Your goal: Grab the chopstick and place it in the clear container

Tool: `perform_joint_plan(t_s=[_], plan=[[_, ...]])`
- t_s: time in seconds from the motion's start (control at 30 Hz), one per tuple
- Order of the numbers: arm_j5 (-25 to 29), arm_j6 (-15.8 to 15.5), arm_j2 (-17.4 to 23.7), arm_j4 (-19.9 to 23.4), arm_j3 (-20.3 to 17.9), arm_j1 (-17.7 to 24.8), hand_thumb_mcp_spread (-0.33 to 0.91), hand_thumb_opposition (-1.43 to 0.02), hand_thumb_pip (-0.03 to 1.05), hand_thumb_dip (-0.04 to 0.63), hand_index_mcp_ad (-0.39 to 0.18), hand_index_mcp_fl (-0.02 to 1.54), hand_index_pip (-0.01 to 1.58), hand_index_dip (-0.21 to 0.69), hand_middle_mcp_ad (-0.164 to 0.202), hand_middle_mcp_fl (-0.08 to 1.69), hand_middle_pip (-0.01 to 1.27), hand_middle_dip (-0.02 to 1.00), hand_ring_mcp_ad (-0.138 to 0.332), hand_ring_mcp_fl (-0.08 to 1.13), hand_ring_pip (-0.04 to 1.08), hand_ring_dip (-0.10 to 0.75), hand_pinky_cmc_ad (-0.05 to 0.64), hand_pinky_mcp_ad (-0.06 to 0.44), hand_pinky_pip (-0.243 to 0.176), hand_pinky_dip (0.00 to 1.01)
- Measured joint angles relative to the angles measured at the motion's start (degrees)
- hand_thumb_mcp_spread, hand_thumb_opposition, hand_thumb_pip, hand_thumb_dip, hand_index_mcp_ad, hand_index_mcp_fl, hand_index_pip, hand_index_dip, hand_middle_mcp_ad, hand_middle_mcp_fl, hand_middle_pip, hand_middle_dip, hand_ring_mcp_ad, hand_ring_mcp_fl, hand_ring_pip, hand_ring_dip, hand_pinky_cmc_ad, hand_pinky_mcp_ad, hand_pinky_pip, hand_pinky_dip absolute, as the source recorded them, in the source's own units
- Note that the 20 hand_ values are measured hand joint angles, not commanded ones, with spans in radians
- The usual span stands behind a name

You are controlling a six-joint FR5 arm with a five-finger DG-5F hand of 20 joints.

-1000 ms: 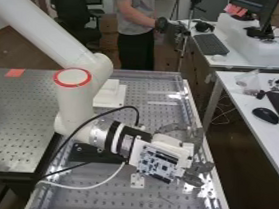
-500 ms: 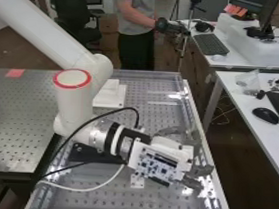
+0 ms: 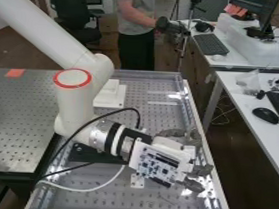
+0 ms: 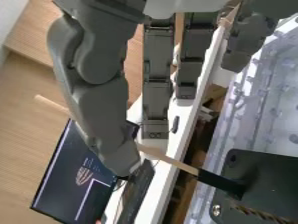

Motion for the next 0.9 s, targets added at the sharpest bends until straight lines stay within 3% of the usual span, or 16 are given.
perform_joint_plan(t_s=[0.3,0.6,0.9], plan=[[0.25,-1.45,0.12,0.28,0.31,-0.04,0.80,-1.04,0.43,0.278,-0.339,1.05,0.65,0.253,-0.024,1.23,0.16,0.72,0.054,0.45,0.12,0.525,0.347,0.293,-0.019,0.15],[0.85,-3.01,0.35,1.40,0.34,0.27,0.85,-1.06,0.46,0.291,-0.223,1.12,0.60,0.267,-0.026,1.29,0.16,0.72,0.054,0.49,0.12,0.541,0.346,0.305,-0.019,0.15],[0.91,-3.57,0.16,0.93,1.16,0.61,0.85,-1.08,0.46,0.288,-0.216,1.18,0.52,0.283,-0.028,1.32,0.16,0.71,0.051,0.53,0.12,0.543,0.346,0.309,-0.017,0.15]])
